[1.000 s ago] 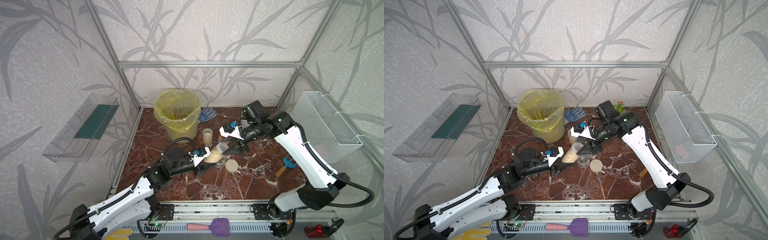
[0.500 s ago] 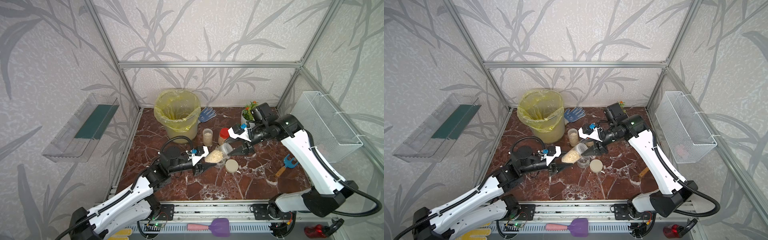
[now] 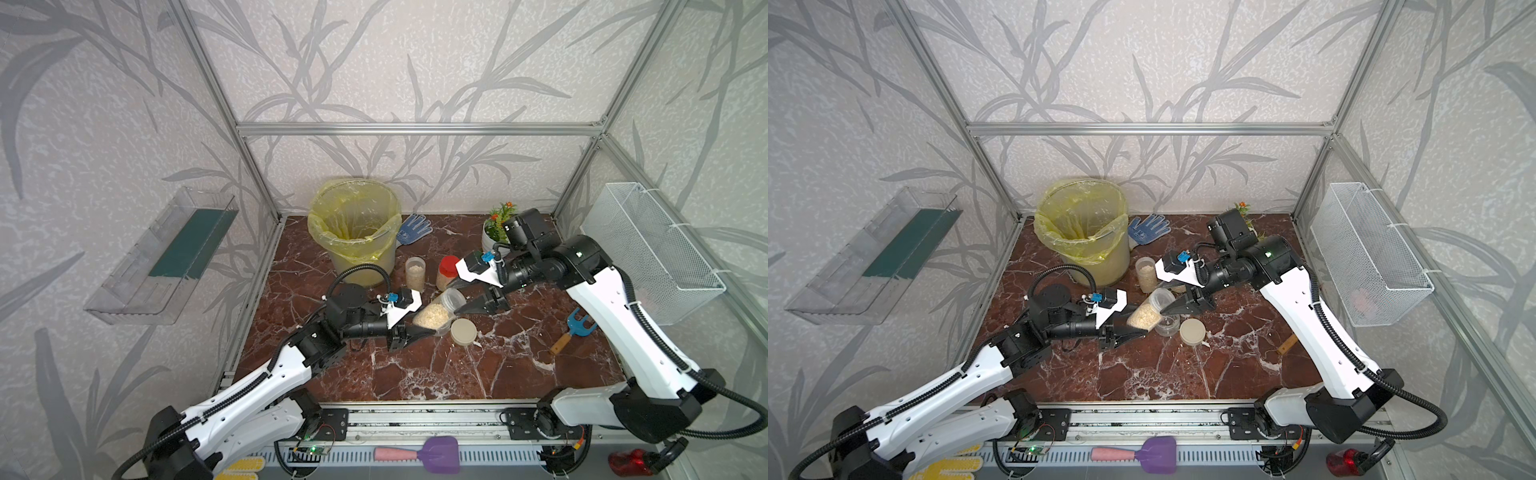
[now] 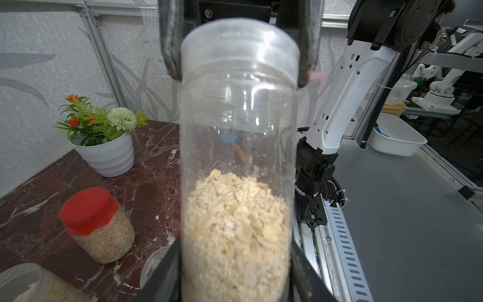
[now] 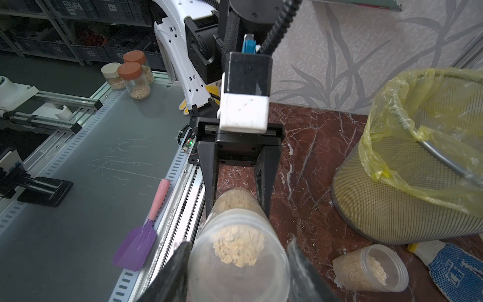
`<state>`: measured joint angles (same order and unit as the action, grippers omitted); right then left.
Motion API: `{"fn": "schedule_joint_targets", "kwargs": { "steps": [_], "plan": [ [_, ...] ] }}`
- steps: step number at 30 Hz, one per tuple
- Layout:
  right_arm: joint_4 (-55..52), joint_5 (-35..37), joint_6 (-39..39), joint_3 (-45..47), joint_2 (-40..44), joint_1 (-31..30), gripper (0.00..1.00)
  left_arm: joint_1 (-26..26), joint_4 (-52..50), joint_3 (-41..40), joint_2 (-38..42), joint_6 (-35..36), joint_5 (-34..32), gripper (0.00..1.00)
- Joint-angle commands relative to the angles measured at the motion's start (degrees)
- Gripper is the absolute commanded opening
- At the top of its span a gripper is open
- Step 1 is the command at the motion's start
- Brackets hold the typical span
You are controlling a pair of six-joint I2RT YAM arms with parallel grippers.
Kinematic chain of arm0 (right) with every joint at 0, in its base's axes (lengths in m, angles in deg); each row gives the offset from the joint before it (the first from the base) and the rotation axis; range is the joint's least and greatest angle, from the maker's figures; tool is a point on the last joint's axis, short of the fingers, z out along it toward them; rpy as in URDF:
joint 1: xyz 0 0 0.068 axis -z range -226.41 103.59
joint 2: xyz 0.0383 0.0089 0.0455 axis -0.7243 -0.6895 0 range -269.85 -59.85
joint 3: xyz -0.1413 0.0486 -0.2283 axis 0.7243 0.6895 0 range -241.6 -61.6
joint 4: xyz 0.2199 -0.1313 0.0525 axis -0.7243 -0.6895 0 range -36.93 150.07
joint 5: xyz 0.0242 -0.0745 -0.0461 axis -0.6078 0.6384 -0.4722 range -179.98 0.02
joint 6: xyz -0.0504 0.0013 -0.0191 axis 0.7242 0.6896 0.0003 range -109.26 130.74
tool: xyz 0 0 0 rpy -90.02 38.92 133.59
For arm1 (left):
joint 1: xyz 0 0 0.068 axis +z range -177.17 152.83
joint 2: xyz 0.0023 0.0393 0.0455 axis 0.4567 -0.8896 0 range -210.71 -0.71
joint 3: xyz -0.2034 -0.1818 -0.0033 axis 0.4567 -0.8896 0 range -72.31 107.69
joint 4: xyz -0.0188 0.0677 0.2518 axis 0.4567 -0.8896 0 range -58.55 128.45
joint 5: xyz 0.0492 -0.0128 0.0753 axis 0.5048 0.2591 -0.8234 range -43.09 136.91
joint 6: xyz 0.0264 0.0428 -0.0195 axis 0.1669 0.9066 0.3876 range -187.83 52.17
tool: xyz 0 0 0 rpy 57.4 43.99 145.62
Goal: Empty expired oatmeal from jars
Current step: Unscrew the lid from the jar.
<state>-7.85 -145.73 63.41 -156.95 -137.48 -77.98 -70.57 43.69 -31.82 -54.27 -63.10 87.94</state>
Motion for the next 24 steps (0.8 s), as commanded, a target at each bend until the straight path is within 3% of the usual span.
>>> {"fn": "schedule_joint_targets", "kwargs": {
  "steps": [1, 6, 12, 17, 24],
  "plan": [
    [1.6, -4.8, 0.5, 0.6, 1.8, -2.2, 0.0, 1.3, 0.2, 3.0, -1.1, -5.2, -1.7, 0.0],
    [3.1, -3.6, -0.4, 3.7, 2.7, -2.3, 0.0, 0.8, 0.1, 5.0, -1.0, -4.9, -1.2, 0.0],
    [4.5, -0.7, -1.2, 6.6, 4.3, -2.2, 0.07, 0.6, 0.7, 5.6, -1.0, -4.7, -1.5, 0.0],
    [5.6, 0.6, -1.8, 7.5, 4.7, -2.2, 0.28, 0.3, 1.8, 6.1, -1.7, -4.9, -0.9, 0.0],
    [7.2, 1.2, -2.7, 8.2, 4.4, -2.2, 0.42, -1.6, 2.1, 8.4, -3.6, -4.1, -0.1, 0.0]
  ]
}}
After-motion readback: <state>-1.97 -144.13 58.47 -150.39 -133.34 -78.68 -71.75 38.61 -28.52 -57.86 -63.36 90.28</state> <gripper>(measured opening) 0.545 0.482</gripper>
